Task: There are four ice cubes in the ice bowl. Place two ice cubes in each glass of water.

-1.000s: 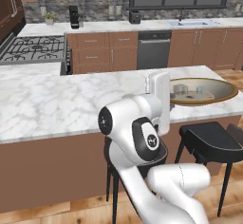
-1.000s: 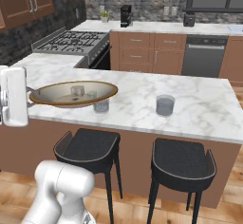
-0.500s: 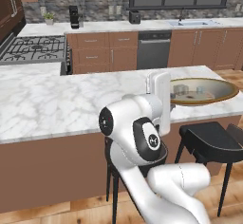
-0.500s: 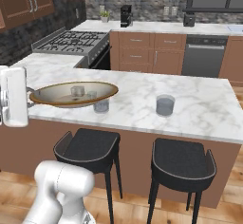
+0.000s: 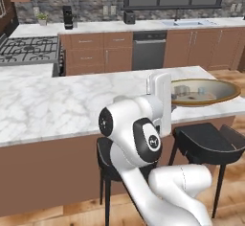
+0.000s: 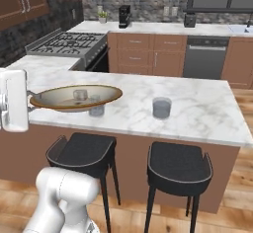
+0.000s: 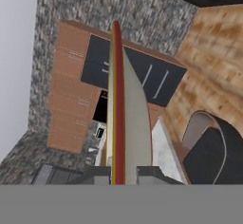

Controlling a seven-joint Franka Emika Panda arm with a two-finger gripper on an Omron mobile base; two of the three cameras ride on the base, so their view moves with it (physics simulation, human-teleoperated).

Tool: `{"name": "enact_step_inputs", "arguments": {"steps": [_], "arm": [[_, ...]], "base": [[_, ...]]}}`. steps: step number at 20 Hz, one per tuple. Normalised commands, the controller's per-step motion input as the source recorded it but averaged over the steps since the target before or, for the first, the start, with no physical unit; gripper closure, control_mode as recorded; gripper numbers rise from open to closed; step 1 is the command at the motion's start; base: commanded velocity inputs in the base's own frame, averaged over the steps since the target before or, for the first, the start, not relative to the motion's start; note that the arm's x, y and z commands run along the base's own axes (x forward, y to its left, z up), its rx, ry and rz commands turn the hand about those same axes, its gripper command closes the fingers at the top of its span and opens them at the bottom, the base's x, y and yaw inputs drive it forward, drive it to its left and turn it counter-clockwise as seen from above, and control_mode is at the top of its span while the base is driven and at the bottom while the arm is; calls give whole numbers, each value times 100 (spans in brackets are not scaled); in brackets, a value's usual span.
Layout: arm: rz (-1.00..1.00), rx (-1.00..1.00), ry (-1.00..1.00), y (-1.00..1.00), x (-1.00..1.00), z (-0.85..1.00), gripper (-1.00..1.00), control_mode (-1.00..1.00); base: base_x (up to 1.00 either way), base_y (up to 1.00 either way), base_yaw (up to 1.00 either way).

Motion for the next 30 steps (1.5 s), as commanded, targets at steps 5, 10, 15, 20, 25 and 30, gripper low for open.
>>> {"name": "enact_step_inputs", "arguments": {"steps": [5,10,15,20,25,30], "arm": [[0,0,0,0,0,0,100,100],[0,0,0,0,0,0,100,100],[0,0,0,0,0,0,100,100],[0,0,0,0,0,0,100,100],[0,0,0,0,0,0,100,100],[0,0,0,0,0,0,100,100]], "base": [[1,-53,7],[0,-65,14],[1,-68,13],[0,-71,10],[0,-71,13],[0,-72,13]]}}
